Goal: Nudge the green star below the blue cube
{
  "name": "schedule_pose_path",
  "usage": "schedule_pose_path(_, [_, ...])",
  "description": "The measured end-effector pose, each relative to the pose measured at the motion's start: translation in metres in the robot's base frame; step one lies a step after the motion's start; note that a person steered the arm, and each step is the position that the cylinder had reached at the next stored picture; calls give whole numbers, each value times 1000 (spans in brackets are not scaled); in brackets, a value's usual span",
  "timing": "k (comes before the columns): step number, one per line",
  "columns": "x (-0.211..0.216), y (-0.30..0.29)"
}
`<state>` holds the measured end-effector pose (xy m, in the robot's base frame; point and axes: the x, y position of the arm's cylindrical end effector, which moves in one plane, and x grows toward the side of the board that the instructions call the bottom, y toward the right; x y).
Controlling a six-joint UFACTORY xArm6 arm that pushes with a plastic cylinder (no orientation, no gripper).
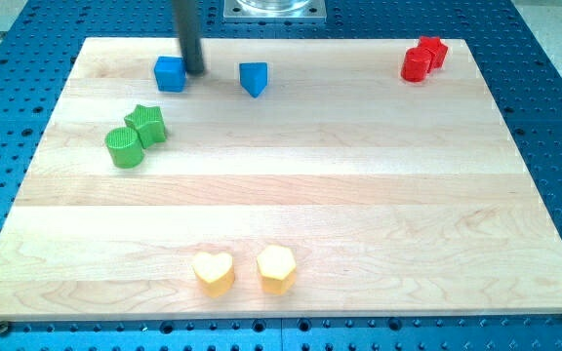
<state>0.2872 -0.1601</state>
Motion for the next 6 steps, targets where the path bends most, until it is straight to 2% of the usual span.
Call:
schedule_pose_path(1, [30,31])
schedule_pose_path(2, [62,92])
schedule_pose_path(3, [106,91])
schedule_pose_path(6, [88,-2])
